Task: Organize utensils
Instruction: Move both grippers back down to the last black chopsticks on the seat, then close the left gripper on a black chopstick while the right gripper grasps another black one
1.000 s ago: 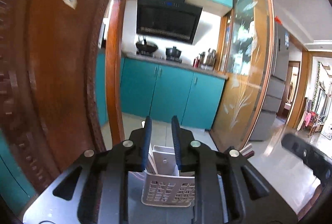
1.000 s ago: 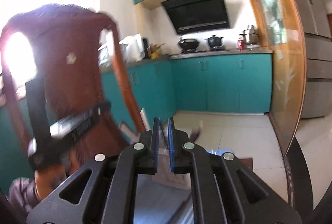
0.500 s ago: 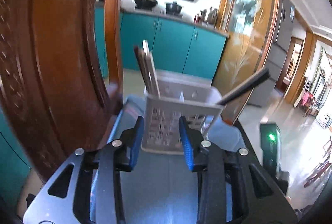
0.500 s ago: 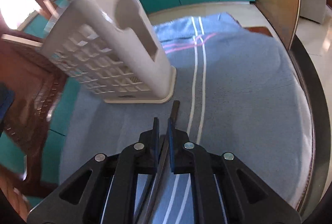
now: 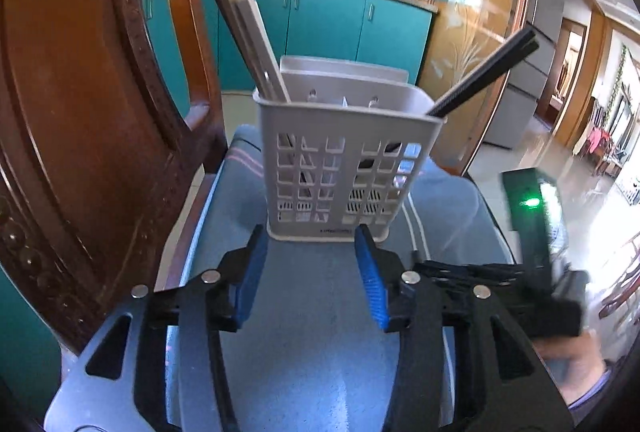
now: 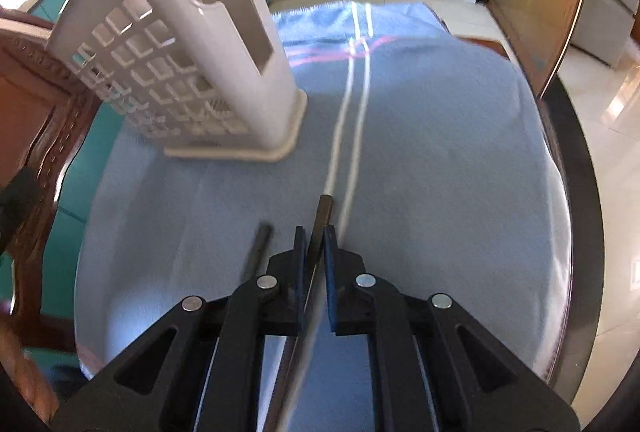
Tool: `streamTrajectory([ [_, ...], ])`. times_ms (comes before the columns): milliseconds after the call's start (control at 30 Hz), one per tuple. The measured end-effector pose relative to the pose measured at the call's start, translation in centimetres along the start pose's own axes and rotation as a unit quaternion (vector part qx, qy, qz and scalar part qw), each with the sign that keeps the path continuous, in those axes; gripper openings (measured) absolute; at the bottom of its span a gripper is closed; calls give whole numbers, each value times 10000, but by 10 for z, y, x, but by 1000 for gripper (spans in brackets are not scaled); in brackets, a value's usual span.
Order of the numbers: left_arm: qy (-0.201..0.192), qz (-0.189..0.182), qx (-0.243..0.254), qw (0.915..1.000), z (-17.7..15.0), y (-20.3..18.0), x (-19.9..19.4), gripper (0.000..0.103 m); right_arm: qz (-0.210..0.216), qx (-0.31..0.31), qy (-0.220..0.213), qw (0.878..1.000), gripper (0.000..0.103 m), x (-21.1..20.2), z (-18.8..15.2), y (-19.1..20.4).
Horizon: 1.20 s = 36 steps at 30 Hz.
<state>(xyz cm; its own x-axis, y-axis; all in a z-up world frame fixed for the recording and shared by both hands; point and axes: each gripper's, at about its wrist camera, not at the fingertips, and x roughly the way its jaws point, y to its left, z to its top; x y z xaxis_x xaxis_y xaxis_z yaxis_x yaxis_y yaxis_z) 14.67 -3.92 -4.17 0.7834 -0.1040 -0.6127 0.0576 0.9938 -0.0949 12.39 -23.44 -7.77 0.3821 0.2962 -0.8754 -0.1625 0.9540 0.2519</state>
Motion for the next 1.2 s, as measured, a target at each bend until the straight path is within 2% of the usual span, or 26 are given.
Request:
streamTrajectory([
  [100,262,16,80,9996,-5,-3,10,47,-171,-8,5,9999,10,-13,-7,-12],
  [233,675,-139,184,9975,-16,-11,25,51,78,265,-269,9993,12,-37,-4,-33],
  [300,882,-289,227,9954,-21,-15,32,51,-4,368,-333,9988,14,-44,-5,-39],
  [467,1361,-793,444,9865,-44,-40,46,51,-77,689,-301,9971,17,-44,4,-51],
  [633,1662,-855,902,9782,-66,-66,54,51,-190,618,-223,9977,17,-40,6,-48],
  [733,1754,-808,1016,9759,-73,-71,59,47,-270,435,-225,9984,17,-39,5,-40],
  [800,1859,-752,1050,9740,-77,-70,63,37,-330,254,-216,9989,18,-37,3,-32],
  [900,1840,-695,1157,9736,-81,-68,63,29,-420,48,-165,9990,20,-30,1,-20],
  [1000,1910,-712,1206,9716,-81,-63,61,23,-428,-71,-88,9990,30,-26,-2,-13],
  [1200,2048,-704,1084,9702,-76,-41,60,23,-568,-327,109,9978,32,-16,-6,-4],
])
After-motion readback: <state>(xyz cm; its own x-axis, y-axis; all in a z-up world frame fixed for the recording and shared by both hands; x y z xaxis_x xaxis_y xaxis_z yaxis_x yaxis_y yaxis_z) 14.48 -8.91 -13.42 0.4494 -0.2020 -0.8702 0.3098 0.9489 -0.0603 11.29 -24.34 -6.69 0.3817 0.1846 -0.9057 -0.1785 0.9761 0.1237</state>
